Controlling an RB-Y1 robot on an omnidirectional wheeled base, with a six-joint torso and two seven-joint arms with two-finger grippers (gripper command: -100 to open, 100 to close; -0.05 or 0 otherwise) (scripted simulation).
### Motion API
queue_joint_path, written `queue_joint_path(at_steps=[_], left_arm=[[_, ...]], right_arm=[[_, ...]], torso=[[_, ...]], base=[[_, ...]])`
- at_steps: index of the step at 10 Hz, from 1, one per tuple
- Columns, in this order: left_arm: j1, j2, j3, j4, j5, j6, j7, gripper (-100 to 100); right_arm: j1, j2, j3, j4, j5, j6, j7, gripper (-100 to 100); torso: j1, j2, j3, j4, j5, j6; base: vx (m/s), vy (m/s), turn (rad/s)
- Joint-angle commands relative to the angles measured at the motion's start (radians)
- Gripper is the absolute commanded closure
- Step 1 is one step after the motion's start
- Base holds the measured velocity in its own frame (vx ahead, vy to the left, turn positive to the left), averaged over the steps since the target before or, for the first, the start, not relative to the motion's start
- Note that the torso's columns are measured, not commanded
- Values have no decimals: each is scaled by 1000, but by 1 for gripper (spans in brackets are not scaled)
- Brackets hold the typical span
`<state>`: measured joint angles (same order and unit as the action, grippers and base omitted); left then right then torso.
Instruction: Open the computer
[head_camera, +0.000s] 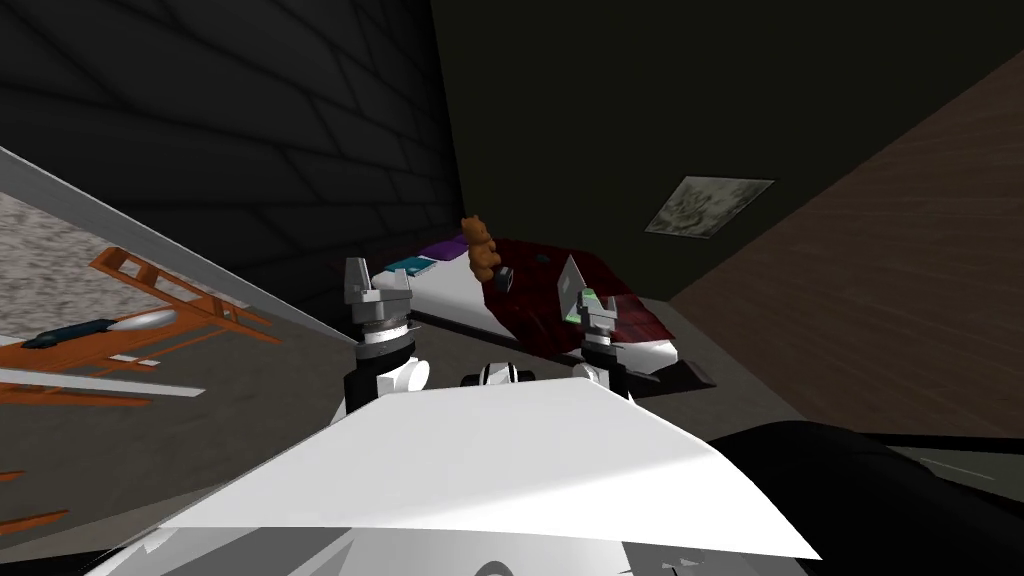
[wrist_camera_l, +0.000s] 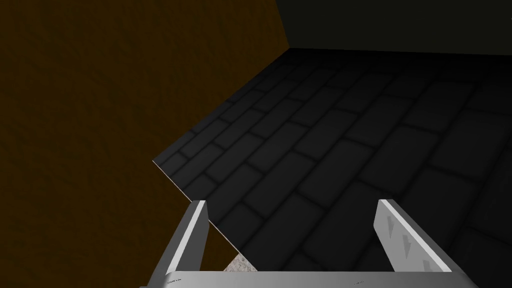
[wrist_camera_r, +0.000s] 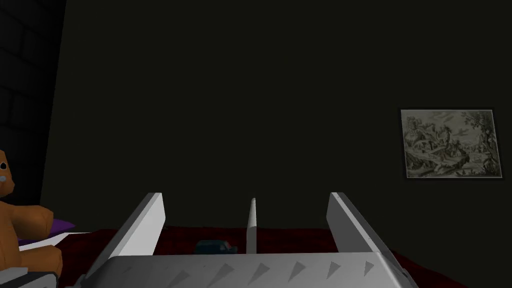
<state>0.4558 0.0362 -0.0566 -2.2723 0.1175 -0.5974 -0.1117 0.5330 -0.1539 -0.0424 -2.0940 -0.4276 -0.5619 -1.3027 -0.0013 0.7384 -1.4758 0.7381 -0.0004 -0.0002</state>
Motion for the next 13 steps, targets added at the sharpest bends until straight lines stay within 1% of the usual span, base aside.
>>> queue_joint_path(at_steps=[1, 2, 3, 4, 5, 6, 7, 8, 9, 10, 11, 12, 13], left_arm=[[0, 0, 0, 0, 0, 0, 0, 0], [0, 0, 0, 0, 0, 0, 0, 0], [0, 0, 0, 0, 0, 0, 0, 0], [0, 0, 0, 0, 0, 0, 0, 0], [0, 0, 0, 0, 0, 0, 0, 0], [0, 0, 0, 0, 0, 0, 0, 0], [0, 0, 0, 0, 0, 0, 0, 0], [0, 0, 0, 0, 0, 0, 0, 0], [0, 0, 0, 0, 0, 0, 0, 0], [0, 0, 0, 0, 0, 0, 0, 0], [0, 0, 0, 0, 0, 0, 0, 0], [0, 0, 0, 0, 0, 0, 0, 0], [0, 0, 0, 0, 0, 0, 0, 0]], right_arm=[[3, 4, -6, 19, -39, 0, -79, -100], [3, 4, -6, 19, -39, 0, -106, -100], [5, 7, -10, 32, -64, 0, -134, -100], [5, 7, -10, 32, -64, 0, -161, -100], [7, 10, -13, 44, -88, 1, -189, -100], [7, 10, -13, 44, -88, 1, -216, -100], [7, 10, -13, 44, -88, 1, -221, -100], [9, 13, -17, 57, -112, 1, -262, -100], [9, 13, -17, 57, -112, 1, -274, -100], [11, 16, -20, 69, -135, 1, -310, -100], [11, 16, -20, 69, -135, 1, -325, -100], [12, 20, -24, 80, -156, 1, -362, -100], [12, 20, -24, 80, -156, 1, -374, -100]], torso=[[1, 0, 0, 0, 0, 0], [1, 0, 0, 0, 0, 0], [2, -1, 0, 0, 0, 1], [1, 0, 0, 0, 0, 0], [2, -1, 0, 0, 0, 1], [2, -1, 0, 0, 0, 0], [2, 0, 0, 0, 0, 1], [2, -1, 0, 0, 1, 1], [1, 0, 0, 0, 0, 0], [1, 0, 0, 0, 0, 0], [1, 0, 0, 0, 0, 0], [1, 0, 0, 0, 0, 1], [1, 0, 0, 0, 0, 0]], base=[[-14, -40, 193], [-9, -38, 99], [-13, -46, 187], [-9, -38, 97], [-9, -37, 201], [-9, -33, 87], [-4, -14, -32], [-8, -26, 172], [-8, -30, 106], [-14, -34, 169], [-15, -33, 86], [-11, -35, 168], [-12, -30, 84]])
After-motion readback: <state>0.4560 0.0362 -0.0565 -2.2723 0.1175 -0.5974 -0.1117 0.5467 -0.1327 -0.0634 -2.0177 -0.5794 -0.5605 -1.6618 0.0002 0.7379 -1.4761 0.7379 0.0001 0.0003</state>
